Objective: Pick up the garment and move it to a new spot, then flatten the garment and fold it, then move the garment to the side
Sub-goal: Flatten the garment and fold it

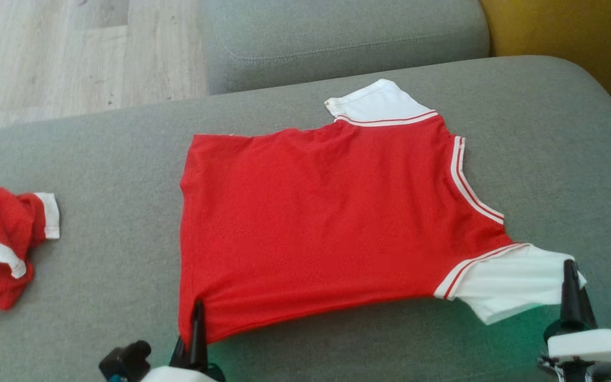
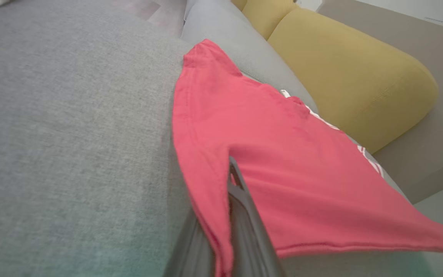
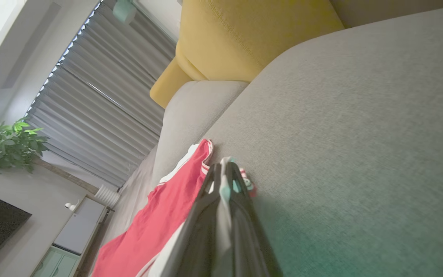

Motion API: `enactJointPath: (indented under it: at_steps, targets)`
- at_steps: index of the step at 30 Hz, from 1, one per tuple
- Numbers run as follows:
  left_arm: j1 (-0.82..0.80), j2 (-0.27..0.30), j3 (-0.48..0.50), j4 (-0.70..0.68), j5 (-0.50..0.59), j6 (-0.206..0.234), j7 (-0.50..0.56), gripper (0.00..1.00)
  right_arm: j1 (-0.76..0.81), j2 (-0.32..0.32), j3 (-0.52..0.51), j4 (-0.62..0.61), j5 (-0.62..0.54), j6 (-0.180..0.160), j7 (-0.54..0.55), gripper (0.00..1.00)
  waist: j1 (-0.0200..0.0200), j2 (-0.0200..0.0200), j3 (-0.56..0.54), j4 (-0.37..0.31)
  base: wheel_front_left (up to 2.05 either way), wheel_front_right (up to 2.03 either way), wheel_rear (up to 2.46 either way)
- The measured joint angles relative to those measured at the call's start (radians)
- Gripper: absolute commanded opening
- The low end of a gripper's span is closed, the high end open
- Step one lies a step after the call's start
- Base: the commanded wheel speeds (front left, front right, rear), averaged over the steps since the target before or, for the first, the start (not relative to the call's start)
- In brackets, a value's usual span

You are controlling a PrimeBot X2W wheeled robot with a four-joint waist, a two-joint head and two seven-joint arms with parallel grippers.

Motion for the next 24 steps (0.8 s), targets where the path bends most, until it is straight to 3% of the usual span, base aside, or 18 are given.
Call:
enactJointPath:
  at_steps: [5,11,24]
  targets:
    - [-0.010,0.006,-0.056,-0.074,-0.057,0.000,0.000,0.00,-0.037,0.009,0.002,-0.019,0.023,0.000,0.002,0.00,0.0001,0.0000,0.021,0.010,0.00,0.00,0.00]
    - [-0.107,0.008,-0.097,-0.106,-0.148,0.000,0.000,0.00,-0.216,0.020,-0.003,0.016,0.030,0.000,0.023,0.00,0.0003,0.0000,0.072,0.029,0.00,0.00,0.00]
    - [-0.276,0.007,-0.160,-0.022,-0.328,0.000,0.000,0.00,-0.486,0.023,0.028,0.232,-0.017,0.000,0.044,0.00,0.0004,0.0000,0.182,0.081,0.00,0.00,0.00]
